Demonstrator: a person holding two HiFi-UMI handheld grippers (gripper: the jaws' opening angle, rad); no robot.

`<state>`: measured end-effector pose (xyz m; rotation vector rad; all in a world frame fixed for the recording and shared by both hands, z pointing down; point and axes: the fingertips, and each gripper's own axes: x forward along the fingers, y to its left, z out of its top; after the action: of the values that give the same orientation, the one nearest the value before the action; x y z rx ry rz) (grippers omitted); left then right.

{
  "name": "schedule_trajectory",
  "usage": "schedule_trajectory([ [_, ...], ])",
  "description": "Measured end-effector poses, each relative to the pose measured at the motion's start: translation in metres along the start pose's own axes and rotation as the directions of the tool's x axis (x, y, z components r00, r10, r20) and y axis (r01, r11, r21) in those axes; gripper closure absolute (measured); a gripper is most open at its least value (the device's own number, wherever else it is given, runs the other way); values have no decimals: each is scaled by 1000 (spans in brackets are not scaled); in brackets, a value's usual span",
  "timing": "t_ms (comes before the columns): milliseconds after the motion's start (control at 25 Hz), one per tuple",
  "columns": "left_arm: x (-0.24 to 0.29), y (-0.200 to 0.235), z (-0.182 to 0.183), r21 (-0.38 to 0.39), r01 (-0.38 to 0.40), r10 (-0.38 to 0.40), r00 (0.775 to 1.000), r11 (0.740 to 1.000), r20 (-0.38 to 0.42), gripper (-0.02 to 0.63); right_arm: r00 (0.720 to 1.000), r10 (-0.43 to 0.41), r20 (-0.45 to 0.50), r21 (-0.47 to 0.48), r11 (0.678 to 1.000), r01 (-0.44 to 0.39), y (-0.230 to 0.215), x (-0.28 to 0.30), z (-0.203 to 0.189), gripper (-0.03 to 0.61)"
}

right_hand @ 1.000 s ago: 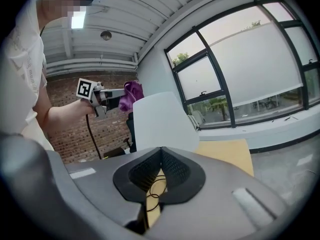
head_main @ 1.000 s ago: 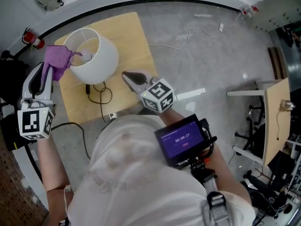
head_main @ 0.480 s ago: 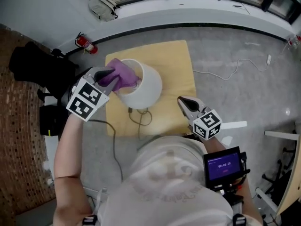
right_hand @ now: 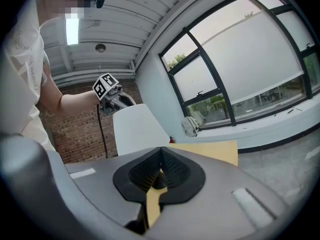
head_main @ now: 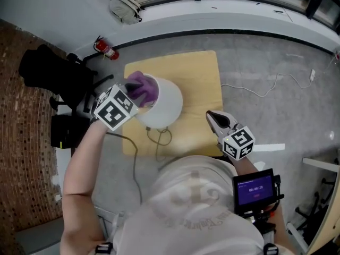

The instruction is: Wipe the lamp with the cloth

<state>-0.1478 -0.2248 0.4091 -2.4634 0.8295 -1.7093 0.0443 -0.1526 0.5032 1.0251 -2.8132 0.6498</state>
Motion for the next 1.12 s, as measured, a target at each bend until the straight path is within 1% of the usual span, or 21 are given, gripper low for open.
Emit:
schedule_trajectory([
  [80, -1, -6, 6, -1, 28, -28, 1000, 1000, 10, 535, 1000, 12, 2, 3, 1000, -12, -2, 0, 0, 568],
  [160, -4, -13, 9, -23, 67, -67, 997, 997, 24, 535, 1000, 25, 5, 4, 1000, -25, -1, 2, 0, 568],
  [240, -4, -22, 8, -50, 121, -120, 992, 991, 29, 535, 999, 37, 7, 4, 999, -37, 0, 4, 0, 568],
  [320, -3, -28, 8, -79, 194, -193, 981, 978, 20, 535, 999, 47, 8, 3, 999, -47, -5, 5, 4, 568],
  [360, -1, -29, 9, -94, 237, -237, 971, 967, 4, 535, 999, 51, 8, 5, 999, -51, -11, 5, 8, 568],
  [440, 1, -29, 12, -120, 313, -321, 945, 942, -56, 537, 998, 59, 3, 15, 998, -59, -24, 3, 18, 567],
  [480, 2, -28, 13, -130, 335, -348, 932, 933, -96, 537, 998, 63, 0, 22, 998, -63, -28, 2, 22, 568],
  [520, 2, -25, 12, -136, 340, -358, 923, 930, -139, 537, 998, 67, -3, 27, 997, -67, -31, 1, 25, 568],
  [560, 3, -20, 9, -131, 325, -346, 920, 936, -184, 537, 998, 70, -4, 30, 997, -70, -32, 0, 26, 568],
  [600, 4, -15, 5, -111, 294, -313, 921, 949, -232, 538, 997, 74, -5, 31, 997, -73, -31, 0, 26, 568],
  [680, 7, -4, -1, -33, 217, -216, 923, 976, -319, 538, 997, 79, -3, 31, 996, -79, -30, 1, 25, 568],
  [720, 9, -1, -2, 5, 189, -176, 921, 982, -348, 538, 997, 81, -2, 31, 996, -80, -30, 2, 24, 568],
  [760, 13, -2, -2, 27, 175, -154, 918, 984, -365, 537, 997, 80, -2, 31, 996, -80, -31, 2, 22, 568],
  [800, 18, -3, -1, 34, 167, -143, 920, 985, -365, 537, 997, 80, -1, 31, 996, -79, -32, 2, 21, 568],
  [840, 23, -4, 1, 31, 155, -134, 928, 987, -347, 537, 997, 79, 0, 32, 996, -79, -33, 1, 20, 568],
  [960, 28, -3, 18, -17, 104, -105, 968, 994, -227, 537, 997, 77, 0, 31, 997, -76, -34, -3, 18, 568],
  [1000, 27, -4, 24, -33, 98, -103, 976, 995, -190, 537, 997, 71, -3, 30, 997, -71, -36, -7, 16, 568],
  [1040, 23, -6, 27, -45, 99, -106, 980, 994, -166, 537, 998, 65, -5, 30, 997, -65, -38, -11, 13, 568],
  [1120, 11, -6, 24, -65, 101, -110, 982, 993, -153, 537, 998, 63, -4, 25, 998, -63, -40, -12, 11, 568],
])
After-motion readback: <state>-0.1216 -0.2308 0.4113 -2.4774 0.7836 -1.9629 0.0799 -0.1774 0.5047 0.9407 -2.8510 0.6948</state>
